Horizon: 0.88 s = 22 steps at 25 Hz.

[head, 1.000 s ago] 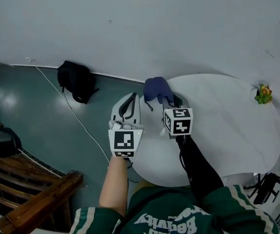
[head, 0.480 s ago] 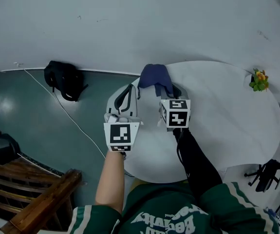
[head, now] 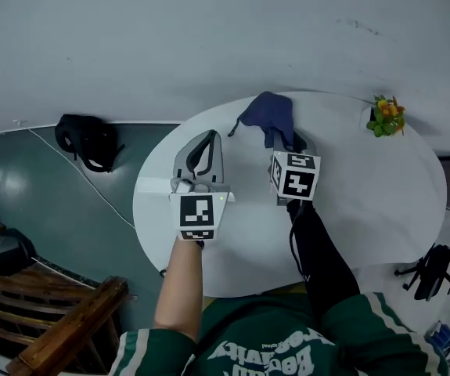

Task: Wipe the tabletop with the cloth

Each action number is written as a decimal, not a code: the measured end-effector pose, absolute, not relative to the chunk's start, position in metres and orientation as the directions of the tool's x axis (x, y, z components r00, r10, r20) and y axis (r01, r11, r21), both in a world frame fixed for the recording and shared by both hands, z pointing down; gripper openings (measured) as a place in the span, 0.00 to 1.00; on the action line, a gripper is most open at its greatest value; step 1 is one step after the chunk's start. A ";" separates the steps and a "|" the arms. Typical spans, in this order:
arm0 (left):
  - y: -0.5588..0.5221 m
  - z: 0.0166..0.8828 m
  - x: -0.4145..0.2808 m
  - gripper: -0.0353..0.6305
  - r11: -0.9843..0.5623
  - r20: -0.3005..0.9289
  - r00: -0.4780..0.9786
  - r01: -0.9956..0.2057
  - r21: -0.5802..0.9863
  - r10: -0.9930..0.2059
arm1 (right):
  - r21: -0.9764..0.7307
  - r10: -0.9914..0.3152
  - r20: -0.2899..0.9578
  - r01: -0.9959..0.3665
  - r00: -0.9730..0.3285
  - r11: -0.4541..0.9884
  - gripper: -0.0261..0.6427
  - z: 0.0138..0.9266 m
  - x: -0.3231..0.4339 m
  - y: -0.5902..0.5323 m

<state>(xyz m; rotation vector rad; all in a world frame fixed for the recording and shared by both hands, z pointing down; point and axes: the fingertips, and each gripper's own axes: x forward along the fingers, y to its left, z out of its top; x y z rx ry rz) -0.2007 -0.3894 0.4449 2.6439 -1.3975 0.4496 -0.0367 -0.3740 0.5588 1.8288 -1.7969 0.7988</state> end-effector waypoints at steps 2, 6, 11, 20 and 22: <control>-0.388 0.448 -0.167 0.05 -0.589 0.319 0.549 -0.807 -0.038 -0.772 | -0.079 -0.734 0.679 -0.993 0.009 -0.086 0.18 0.559 -0.001 -0.369; -0.384 0.454 -0.101 0.05 -0.632 0.323 0.592 -0.774 -0.027 -0.739 | -0.070 -0.731 0.679 -0.985 0.067 -0.155 0.18 0.559 0.069 -0.356; -0.375 0.458 -0.033 0.05 -0.662 0.326 0.621 -0.749 -0.019 -0.713 | -0.062 -0.727 0.678 -0.978 0.106 -0.200 0.18 0.559 0.137 -0.339; -0.359 0.456 0.002 0.05 -0.652 0.328 0.611 -0.758 -0.021 -0.721 | -0.054 -0.748 0.657 -0.982 0.100 -0.179 0.18 0.552 0.172 -0.326; -0.359 0.453 -0.015 0.05 -0.637 0.329 0.597 -0.770 -0.021 -0.732 | -0.065 -0.772 0.632 -0.988 0.067 -0.138 0.18 0.542 0.152 -0.330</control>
